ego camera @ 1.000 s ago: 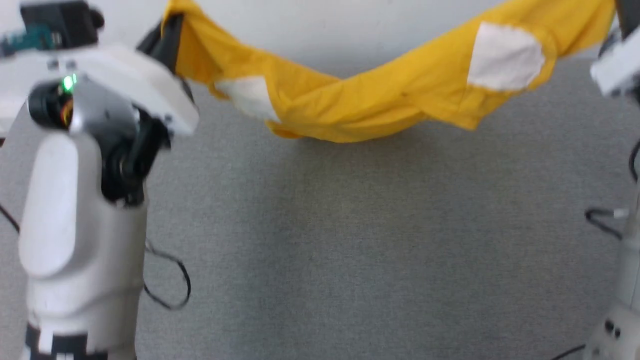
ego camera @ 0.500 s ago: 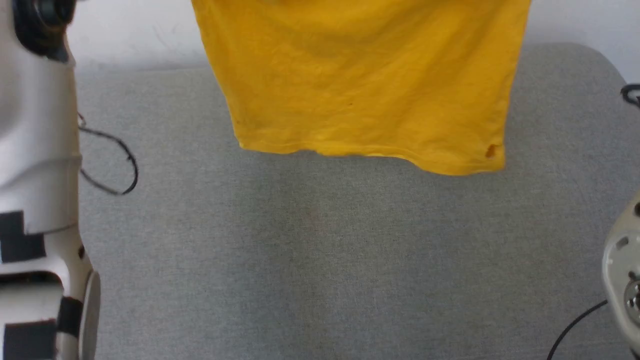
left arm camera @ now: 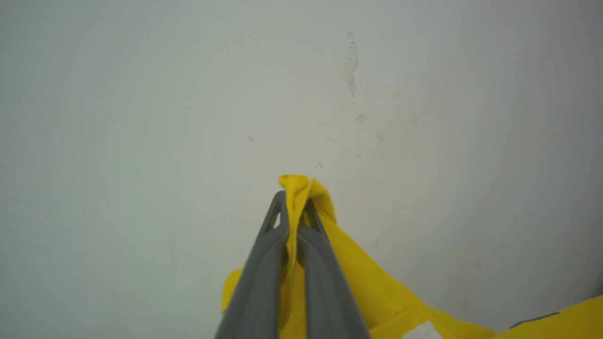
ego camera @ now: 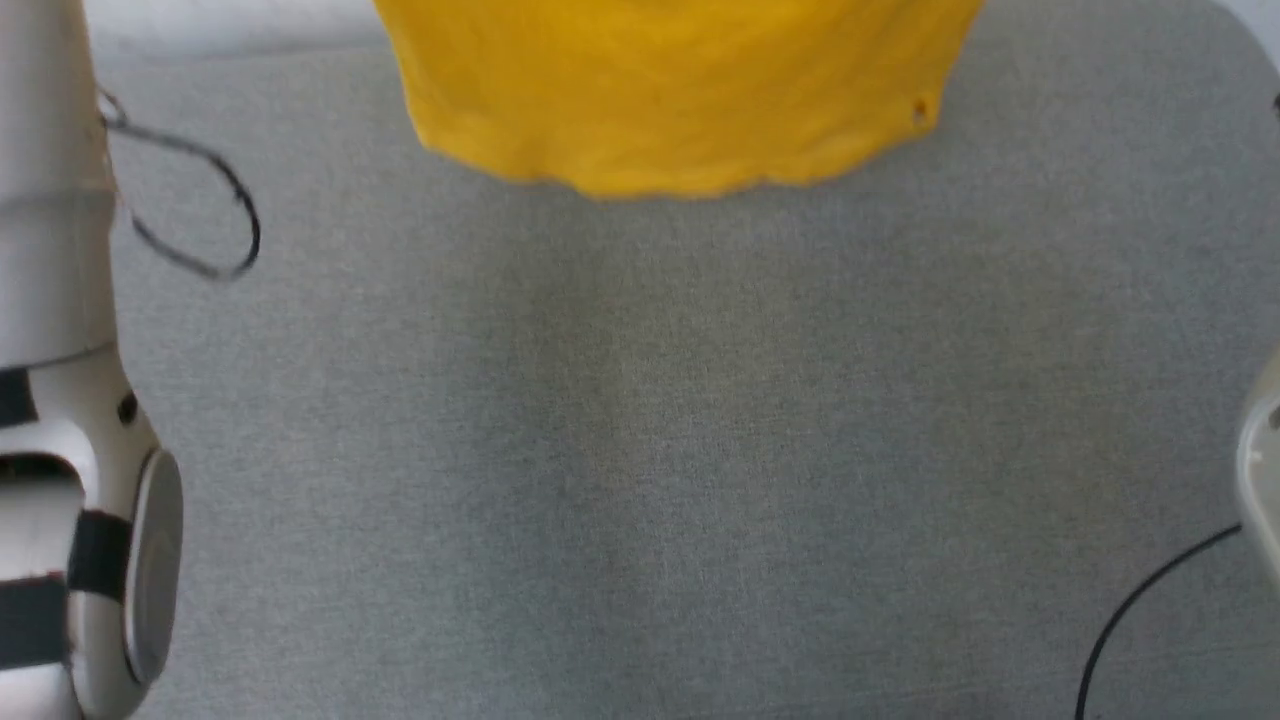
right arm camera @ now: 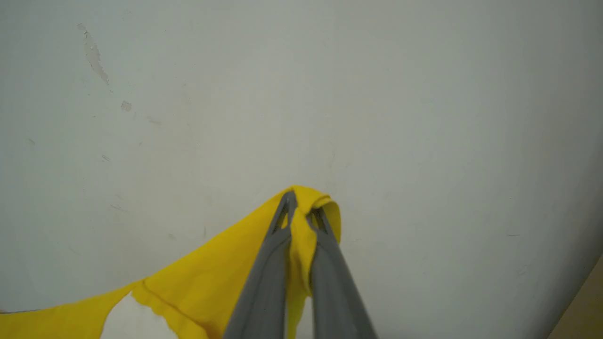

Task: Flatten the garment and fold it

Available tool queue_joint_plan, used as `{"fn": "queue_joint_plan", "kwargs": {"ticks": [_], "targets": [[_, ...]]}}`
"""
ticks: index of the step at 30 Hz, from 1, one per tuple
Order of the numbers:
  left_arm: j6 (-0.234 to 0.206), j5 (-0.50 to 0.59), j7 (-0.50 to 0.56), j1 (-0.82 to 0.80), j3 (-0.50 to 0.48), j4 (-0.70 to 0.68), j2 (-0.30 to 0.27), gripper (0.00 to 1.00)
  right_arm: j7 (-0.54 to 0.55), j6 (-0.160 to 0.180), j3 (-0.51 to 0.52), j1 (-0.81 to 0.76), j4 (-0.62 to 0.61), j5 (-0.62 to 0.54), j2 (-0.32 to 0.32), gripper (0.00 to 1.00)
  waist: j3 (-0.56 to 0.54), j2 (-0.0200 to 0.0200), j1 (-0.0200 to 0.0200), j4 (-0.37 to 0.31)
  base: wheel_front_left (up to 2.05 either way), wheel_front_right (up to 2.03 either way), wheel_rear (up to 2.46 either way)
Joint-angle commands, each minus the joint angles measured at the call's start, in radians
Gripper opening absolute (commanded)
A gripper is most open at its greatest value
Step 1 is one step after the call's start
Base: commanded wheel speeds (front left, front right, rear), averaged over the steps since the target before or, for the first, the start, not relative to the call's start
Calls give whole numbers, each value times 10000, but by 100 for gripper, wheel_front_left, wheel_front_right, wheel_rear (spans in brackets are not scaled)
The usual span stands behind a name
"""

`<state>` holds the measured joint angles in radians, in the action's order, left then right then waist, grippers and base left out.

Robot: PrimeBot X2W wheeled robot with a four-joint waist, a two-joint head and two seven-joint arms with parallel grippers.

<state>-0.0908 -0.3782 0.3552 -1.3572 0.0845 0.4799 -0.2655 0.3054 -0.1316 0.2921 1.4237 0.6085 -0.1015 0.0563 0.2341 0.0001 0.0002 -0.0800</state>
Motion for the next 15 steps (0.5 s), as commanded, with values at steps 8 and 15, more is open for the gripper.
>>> {"fn": "queue_joint_plan", "kwargs": {"ticks": [8, 15], "targets": [[15, -106, -1510, -1829, -196, -67, 272, 0, -899, 9, 73, 1595, 425, -485, -57, 0, 2335, -1, -2, -274, 0, 0, 0], [72, -219, -2623, -3278, -346, -389, 473, 0, -1713, 9, -205, 3104, 383, -625, -59, 0, 4017, -1, -2, -286, 0, 0, 0]]}}
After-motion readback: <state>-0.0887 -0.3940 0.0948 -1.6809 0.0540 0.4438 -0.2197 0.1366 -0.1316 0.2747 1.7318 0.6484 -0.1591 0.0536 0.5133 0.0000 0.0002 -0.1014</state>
